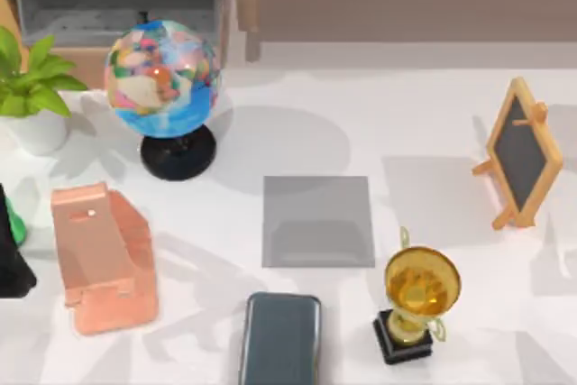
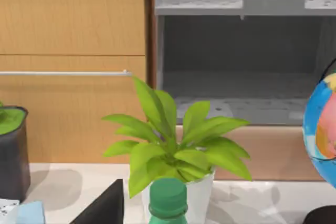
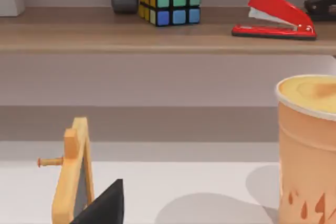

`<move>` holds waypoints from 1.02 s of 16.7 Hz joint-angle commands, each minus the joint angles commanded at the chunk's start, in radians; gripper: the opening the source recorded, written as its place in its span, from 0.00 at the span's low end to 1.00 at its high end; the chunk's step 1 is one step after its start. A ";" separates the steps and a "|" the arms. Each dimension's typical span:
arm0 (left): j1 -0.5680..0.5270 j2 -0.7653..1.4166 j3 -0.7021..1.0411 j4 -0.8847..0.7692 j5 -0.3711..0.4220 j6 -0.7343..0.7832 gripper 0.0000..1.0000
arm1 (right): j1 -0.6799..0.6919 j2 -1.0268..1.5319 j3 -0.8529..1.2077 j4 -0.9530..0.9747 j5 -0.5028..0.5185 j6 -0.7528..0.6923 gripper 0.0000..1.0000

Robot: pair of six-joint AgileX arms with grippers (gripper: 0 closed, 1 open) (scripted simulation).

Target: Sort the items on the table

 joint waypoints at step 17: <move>0.369 0.994 0.614 -0.726 0.001 0.237 1.00 | 0.000 0.000 0.000 0.000 0.000 0.000 1.00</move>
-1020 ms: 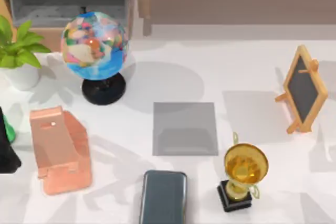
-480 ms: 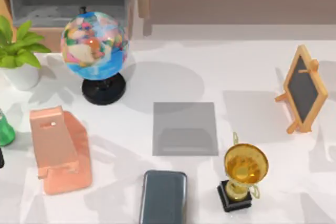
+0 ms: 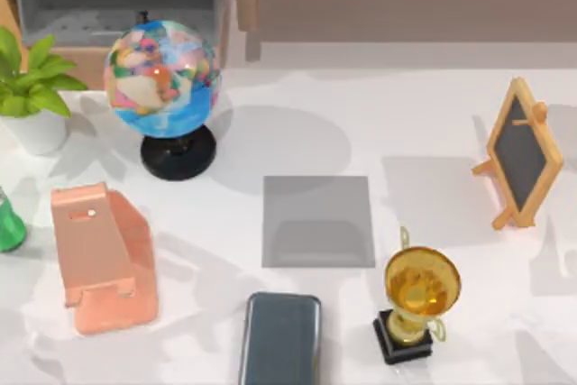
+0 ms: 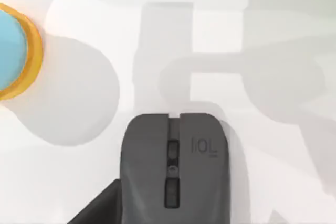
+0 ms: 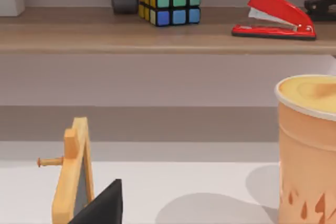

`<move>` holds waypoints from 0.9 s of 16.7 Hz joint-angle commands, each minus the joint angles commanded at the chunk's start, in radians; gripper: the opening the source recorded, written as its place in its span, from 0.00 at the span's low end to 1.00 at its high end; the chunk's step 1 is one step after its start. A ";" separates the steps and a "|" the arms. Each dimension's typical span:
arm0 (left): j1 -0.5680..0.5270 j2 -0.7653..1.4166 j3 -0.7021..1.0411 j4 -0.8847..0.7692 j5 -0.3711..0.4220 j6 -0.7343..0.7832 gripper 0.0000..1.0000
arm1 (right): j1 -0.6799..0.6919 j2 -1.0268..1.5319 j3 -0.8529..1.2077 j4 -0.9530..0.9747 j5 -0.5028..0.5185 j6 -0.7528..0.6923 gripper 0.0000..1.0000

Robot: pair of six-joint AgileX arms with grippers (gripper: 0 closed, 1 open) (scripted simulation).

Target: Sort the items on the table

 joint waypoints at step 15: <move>0.166 0.432 0.288 -0.314 -0.003 0.108 1.00 | 0.000 0.000 0.000 0.000 0.000 0.000 1.00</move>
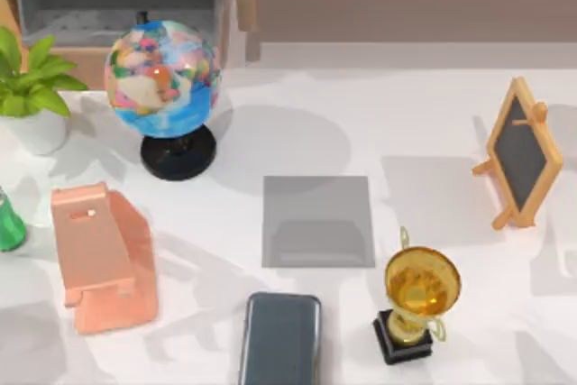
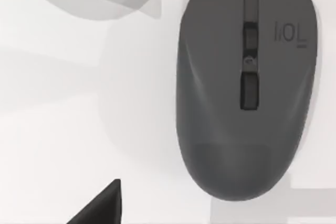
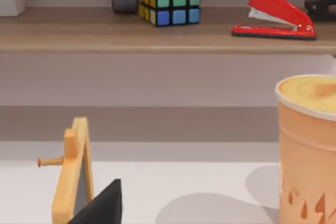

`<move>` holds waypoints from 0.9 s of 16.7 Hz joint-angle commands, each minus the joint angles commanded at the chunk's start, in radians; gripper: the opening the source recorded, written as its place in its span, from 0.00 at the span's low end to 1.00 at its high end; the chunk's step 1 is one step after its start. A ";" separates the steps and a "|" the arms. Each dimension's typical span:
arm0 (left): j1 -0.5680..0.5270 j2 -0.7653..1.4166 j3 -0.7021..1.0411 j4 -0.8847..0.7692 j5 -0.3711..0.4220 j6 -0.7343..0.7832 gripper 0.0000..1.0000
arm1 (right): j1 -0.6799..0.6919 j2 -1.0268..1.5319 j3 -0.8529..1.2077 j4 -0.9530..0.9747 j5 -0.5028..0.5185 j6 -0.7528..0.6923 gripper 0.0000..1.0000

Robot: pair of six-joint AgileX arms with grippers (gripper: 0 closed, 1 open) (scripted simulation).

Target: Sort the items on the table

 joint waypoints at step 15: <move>0.009 0.191 -0.223 0.411 0.000 0.009 1.00 | 0.000 0.000 0.000 0.000 0.000 0.000 1.00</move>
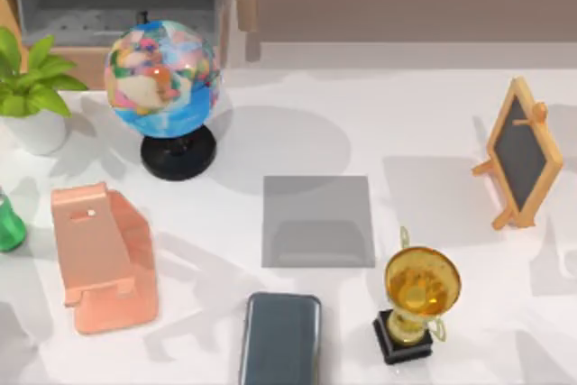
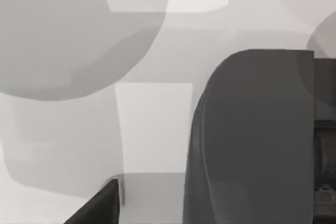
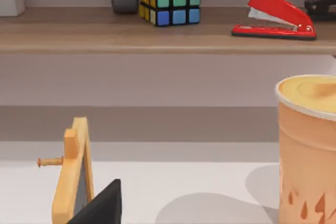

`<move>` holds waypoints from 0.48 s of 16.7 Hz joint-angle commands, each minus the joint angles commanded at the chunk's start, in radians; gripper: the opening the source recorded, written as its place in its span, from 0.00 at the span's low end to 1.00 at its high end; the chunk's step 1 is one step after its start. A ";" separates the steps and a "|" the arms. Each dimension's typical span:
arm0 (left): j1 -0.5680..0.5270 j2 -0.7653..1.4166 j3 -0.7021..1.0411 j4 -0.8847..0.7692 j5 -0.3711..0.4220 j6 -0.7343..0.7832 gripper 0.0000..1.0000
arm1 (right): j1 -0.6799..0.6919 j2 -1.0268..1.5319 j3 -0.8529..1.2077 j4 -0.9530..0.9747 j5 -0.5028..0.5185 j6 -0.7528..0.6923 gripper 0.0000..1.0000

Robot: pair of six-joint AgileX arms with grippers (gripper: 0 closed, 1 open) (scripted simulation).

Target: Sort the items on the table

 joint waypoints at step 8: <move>0.000 0.000 0.000 0.000 0.000 0.000 0.40 | 0.000 0.000 0.000 0.000 0.000 0.000 1.00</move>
